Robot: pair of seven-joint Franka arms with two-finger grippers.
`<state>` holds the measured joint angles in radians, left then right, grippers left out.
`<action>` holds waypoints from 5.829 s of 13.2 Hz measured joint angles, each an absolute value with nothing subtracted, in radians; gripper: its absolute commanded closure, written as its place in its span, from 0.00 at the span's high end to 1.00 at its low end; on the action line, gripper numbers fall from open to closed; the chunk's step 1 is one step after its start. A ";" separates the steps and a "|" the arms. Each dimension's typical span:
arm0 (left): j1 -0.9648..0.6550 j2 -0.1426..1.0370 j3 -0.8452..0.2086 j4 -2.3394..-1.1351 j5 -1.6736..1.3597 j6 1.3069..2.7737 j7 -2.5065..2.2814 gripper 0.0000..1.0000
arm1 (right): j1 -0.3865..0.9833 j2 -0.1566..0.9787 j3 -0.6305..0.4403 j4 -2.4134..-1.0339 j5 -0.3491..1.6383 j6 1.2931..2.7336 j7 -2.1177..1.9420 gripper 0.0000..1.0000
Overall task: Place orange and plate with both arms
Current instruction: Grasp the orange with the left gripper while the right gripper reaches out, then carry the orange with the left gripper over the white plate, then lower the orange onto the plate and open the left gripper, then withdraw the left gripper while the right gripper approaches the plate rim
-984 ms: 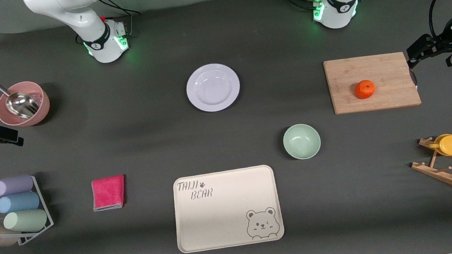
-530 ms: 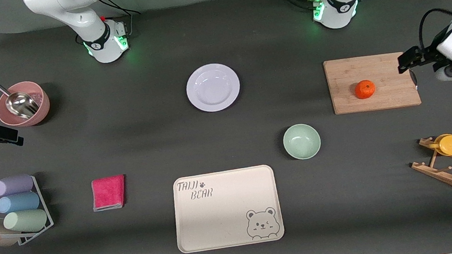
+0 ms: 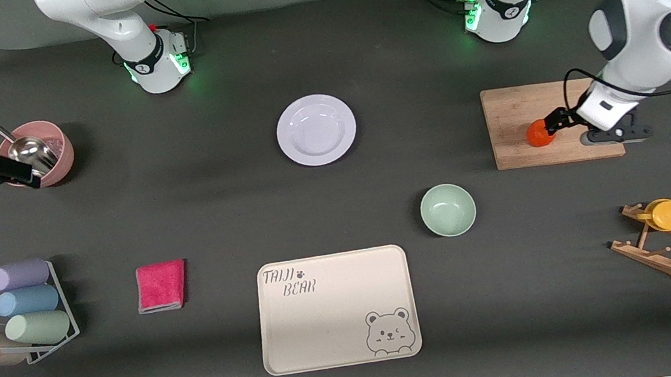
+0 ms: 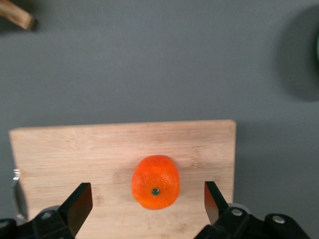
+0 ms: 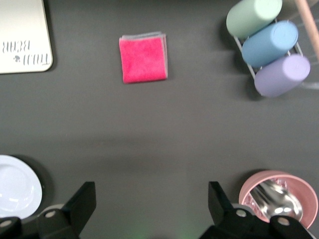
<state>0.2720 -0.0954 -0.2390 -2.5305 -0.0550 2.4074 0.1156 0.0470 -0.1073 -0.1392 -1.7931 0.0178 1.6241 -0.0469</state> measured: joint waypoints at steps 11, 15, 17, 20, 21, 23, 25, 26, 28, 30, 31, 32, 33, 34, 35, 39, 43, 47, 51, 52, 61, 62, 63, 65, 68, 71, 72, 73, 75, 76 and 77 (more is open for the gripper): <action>0.271 0.055 -0.241 -2.725 -0.055 2.784 0.083 0.44 | 0.093 -0.274 -0.132 -1.988 0.143 1.647 0.003 1.00; 0.268 0.050 -0.242 -2.724 -0.055 2.783 0.083 0.00 | 0.094 -0.272 -0.132 -2.091 0.261 1.710 0.003 1.00; 0.264 0.051 -0.243 -2.724 -0.055 2.782 0.084 0.00 | 0.116 -0.271 -0.131 -2.162 0.309 1.776 0.003 1.00; 0.238 0.014 -0.256 -2.703 -0.057 2.695 0.083 0.00 | 0.158 -0.270 -0.130 -2.262 0.435 1.886 0.002 1.00; 0.208 -0.018 -0.260 -2.683 -0.064 2.630 0.068 0.00 | 0.168 -0.270 -0.130 -2.294 0.482 1.919 -0.006 1.00; 0.109 -0.094 -0.269 -2.614 -0.096 2.469 -0.011 0.00 | 0.175 -0.270 -0.130 -2.367 0.593 1.985 -0.071 1.00; -0.014 -0.145 -0.276 -2.524 -0.169 2.331 -0.125 0.00 | 0.174 -0.268 -0.133 -2.446 0.718 2.033 -0.179 1.00; -0.079 -0.158 -0.279 -2.476 -0.195 2.285 -0.199 0.00 | 0.173 -0.267 -0.136 -2.485 0.774 2.051 -0.238 1.00; -0.199 -0.159 -0.284 -2.386 -0.214 2.232 -0.367 0.00 | 0.166 -0.261 -0.138 -2.552 0.875 2.069 -0.362 1.00; -0.306 -0.145 -0.289 -2.293 -0.218 2.190 -0.535 0.00 | 0.154 -0.247 -0.144 -2.615 0.999 2.078 -0.527 1.00; -0.347 -0.130 -0.295 -2.251 -0.217 2.183 -0.613 0.00 | 0.152 -0.235 -0.153 -2.641 1.052 2.079 -0.604 1.00; -0.383 -0.104 -0.312 -2.204 -0.217 2.178 -0.694 0.00 | 0.151 -0.217 -0.162 -2.665 1.101 2.079 -0.681 1.00; -0.406 -0.070 -0.340 -2.159 -0.215 2.177 -0.773 0.00 | 0.150 -0.195 -0.170 -2.686 1.153 2.079 -0.762 1.00; -0.418 -0.030 -0.374 -2.120 -0.201 2.179 -0.855 0.00 | 0.150 -0.169 -0.175 -2.708 1.207 2.079 -0.845 1.00; -0.431 0.024 -0.413 -2.079 -0.150 2.185 -0.964 0.00 | 0.150 -0.133 -0.180 -2.732 1.269 2.077 -0.939 1.00; -0.592 0.323 -0.451 -1.883 0.182 2.202 -1.412 0.00 | 0.143 0.068 -0.195 -2.774 1.448 1.967 -1.275 1.00; -0.629 0.554 -0.447 -1.753 0.328 2.257 -1.570 0.00 | 0.106 0.225 -0.203 -2.766 1.498 1.874 -1.440 1.00; -0.661 0.654 -0.446 -1.743 0.425 2.317 -1.713 0.00 | 0.098 0.256 -0.203 -2.757 1.513 1.851 -1.472 1.00; -0.690 0.681 -0.446 -1.748 0.432 2.315 -1.761 0.00 | 0.098 0.256 -0.203 -2.751 1.514 1.848 -1.472 0.66; -0.697 0.681 -0.446 -1.747 0.432 2.314 -1.768 0.00 | 0.098 0.256 -0.203 -2.750 1.517 1.848 -1.472 0.58; -0.676 0.644 -0.434 -1.735 0.447 2.230 -1.682 1.00 | 0.098 0.264 -0.203 -2.750 1.519 1.848 -1.473 0.38; -0.648 0.618 -0.433 -1.730 0.447 2.200 -1.634 1.00 | 0.098 0.266 -0.204 -2.750 1.520 1.848 -1.473 0.38; -0.616 0.587 -0.432 -1.728 0.447 2.173 -1.589 1.00 | 0.098 0.269 -0.203 -2.750 1.521 1.848 -1.473 0.38; -0.543 0.521 -0.432 -1.726 0.445 2.133 -1.486 1.00 | 0.099 0.280 -0.203 -2.750 1.542 1.848 -1.487 0.38; -0.398 0.417 -0.431 -1.722 0.423 2.037 -1.224 1.00 | 0.100 0.300 -0.200 -2.749 1.553 1.846 -1.509 0.38; -0.200 0.285 -0.423 -1.711 0.298 1.950 -0.795 1.00 | 0.101 0.303 -0.196 -2.748 1.572 1.845 -1.511 0.38; -0.123 0.237 -0.421 -1.703 0.264 1.920 -0.667 1.00 | 0.102 0.303 -0.186 -2.748 1.587 1.845 -1.511 0.38; -0.051 0.193 -0.420 -1.697 0.238 1.886 -0.563 1.00 | 0.108 0.304 -0.177 -2.749 1.605 1.845 -1.511 0.38; 0.067 0.129 -0.419 -1.693 0.172 1.844 -0.440 1.00 | 0.126 0.309 -0.156 -2.748 1.648 1.845 -1.511 0.38; 0.118 0.108 -0.419 -1.693 0.146 1.832 -0.389 1.00 | 0.129 0.313 -0.137 -2.748 1.673 1.845 -1.512 0.38; 0.167 0.093 -0.418 -1.693 0.129 1.821 -0.331 1.00 | 0.132 0.316 -0.116 -2.748 1.705 1.845 -1.512 0.38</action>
